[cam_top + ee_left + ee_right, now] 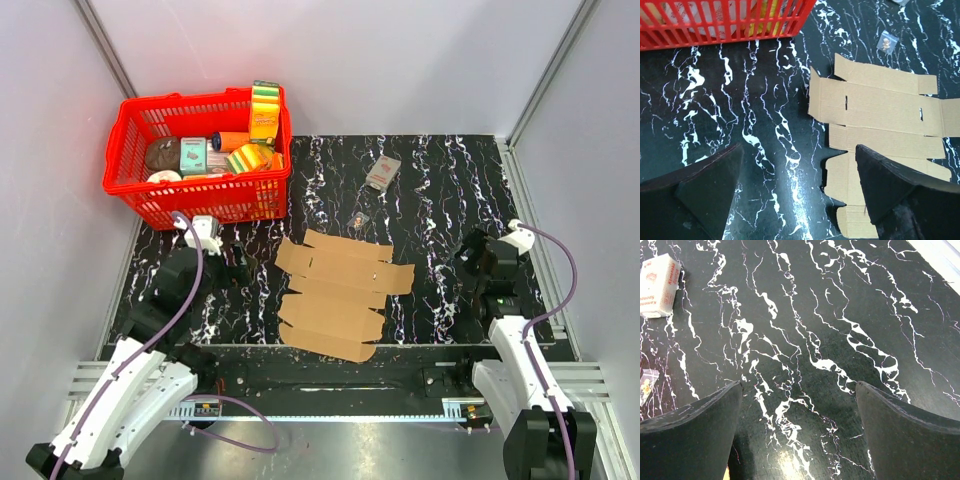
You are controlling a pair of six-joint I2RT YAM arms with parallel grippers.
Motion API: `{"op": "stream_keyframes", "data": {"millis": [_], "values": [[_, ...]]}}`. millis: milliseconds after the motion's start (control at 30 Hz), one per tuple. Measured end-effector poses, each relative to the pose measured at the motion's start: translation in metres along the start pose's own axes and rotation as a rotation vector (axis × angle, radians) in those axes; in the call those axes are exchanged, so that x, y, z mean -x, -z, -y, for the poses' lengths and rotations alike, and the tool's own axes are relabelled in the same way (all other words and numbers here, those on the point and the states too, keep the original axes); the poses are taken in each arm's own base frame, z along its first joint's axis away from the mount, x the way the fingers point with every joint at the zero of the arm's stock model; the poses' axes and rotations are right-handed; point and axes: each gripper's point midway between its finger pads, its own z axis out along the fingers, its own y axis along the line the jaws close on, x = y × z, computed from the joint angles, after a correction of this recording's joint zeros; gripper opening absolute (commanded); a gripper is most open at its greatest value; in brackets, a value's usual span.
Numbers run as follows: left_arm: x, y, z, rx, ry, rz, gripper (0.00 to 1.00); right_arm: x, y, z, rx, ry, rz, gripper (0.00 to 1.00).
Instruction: Fold the paper box
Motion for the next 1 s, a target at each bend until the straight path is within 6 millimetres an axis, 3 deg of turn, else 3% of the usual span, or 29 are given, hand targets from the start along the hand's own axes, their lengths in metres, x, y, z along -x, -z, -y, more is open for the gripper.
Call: {"op": "stream_keyframes", "data": {"millis": [400,667,867,1000], "values": [[0.006,0.012,-0.017,0.089,0.027,0.058,0.99,-0.002,0.002,0.019,-0.158,-0.116,-0.034,1.00],[0.004,0.011,-0.014,0.081,0.021,0.049,0.99,0.037,0.008,0.002,-0.176,-0.144,-0.046,1.00],[0.001,0.009,-0.013,0.082,0.014,0.030,0.99,0.029,0.008,0.000,-0.162,-0.139,-0.083,0.98],[-0.002,0.008,-0.011,0.076,0.002,0.020,0.99,0.018,0.002,-0.019,-0.059,-0.137,-0.141,0.90]]}}
